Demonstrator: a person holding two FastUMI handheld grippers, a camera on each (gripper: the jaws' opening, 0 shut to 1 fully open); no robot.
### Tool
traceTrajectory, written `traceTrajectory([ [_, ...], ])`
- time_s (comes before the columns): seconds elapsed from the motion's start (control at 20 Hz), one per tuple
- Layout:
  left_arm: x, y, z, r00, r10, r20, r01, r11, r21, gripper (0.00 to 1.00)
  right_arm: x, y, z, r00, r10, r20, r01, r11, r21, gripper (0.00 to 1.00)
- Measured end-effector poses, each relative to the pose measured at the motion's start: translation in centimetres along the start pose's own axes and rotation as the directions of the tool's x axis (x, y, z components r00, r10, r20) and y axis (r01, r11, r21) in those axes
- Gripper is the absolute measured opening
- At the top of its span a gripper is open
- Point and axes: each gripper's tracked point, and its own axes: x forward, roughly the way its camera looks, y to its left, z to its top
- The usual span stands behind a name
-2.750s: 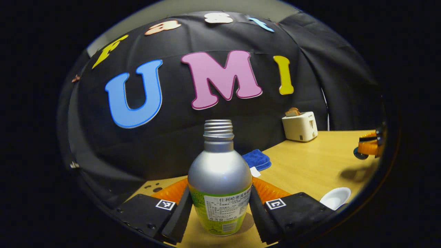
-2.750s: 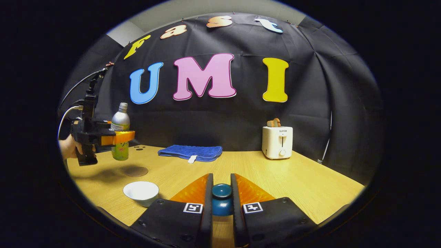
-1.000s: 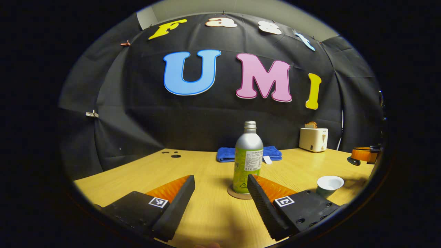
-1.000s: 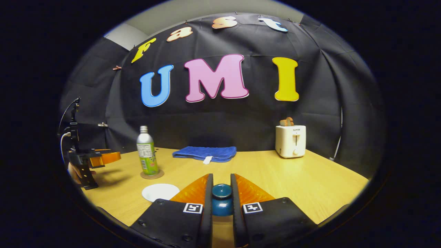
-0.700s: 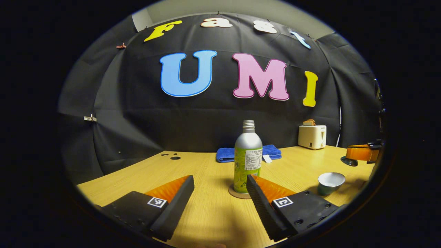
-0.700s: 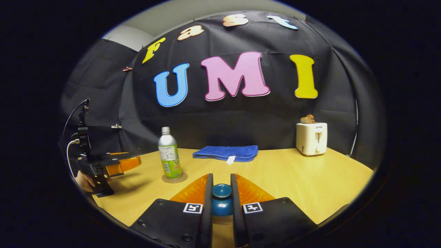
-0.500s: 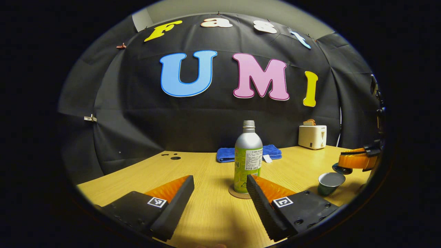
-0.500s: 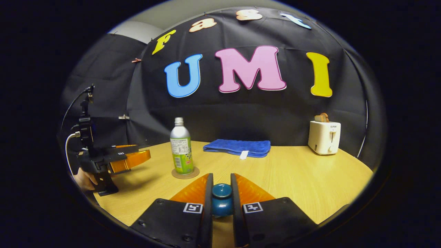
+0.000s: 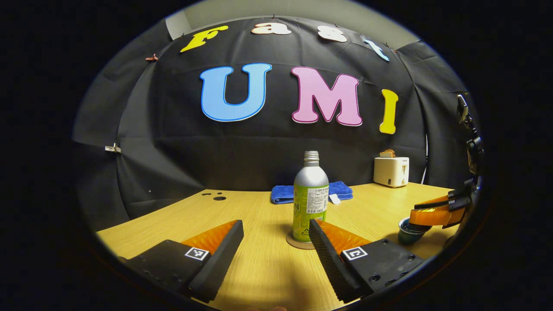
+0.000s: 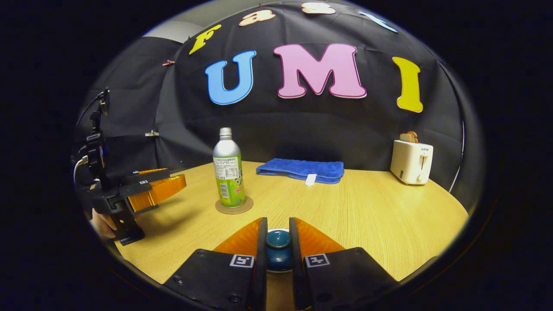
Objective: Open the teacup lid with one hand, grasp the water bottle and pour water into the teacup with the other hand; after pouring, place the water bottle on the coaster and then close the teacup lid.
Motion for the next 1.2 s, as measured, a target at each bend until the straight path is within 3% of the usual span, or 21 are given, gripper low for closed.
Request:
traceTrajectory([
  [0.35,0.0,0.0,-0.1,1.000,0.004,-0.003,-0.004,1.000,0.000,0.96,-0.5,-0.7,0.6,0.999,-0.041,0.033,0.041,0.999,0.003,0.31],
  [0.6,-1.1,-1.6,0.1,1.000,-0.006,-0.001,0.006,1.000,0.000,0.96,-2.0,-1.2,2.3,0.983,-0.092,0.160,0.095,0.995,-0.012,0.70],
  [0.7,-1.7,-2.6,0.1,1.000,-0.019,0.000,0.019,1.000,0.000,0.96,-3.0,-1.6,2.8,0.972,-0.109,0.210,0.106,0.994,0.025,0.91],
  [0.75,-1.9,-3.0,0.0,1.000,-0.024,0.000,0.024,1.000,0.000,0.96,-3.5,-2.0,2.8,0.969,-0.126,0.213,0.122,0.992,0.032,0.95],
  [1.05,-2.8,-5.2,0.1,1.000,-0.024,0.000,0.024,1.000,0.000,0.96,-4.3,-4.3,2.6,0.941,-0.268,0.209,0.263,0.963,0.049,1.00],
  [1.2,-3.1,-6.4,0.1,0.999,-0.043,0.002,0.043,0.999,0.001,0.96,-4.4,-4.5,2.7,0.932,-0.297,0.210,0.292,0.955,0.055,1.00],
])
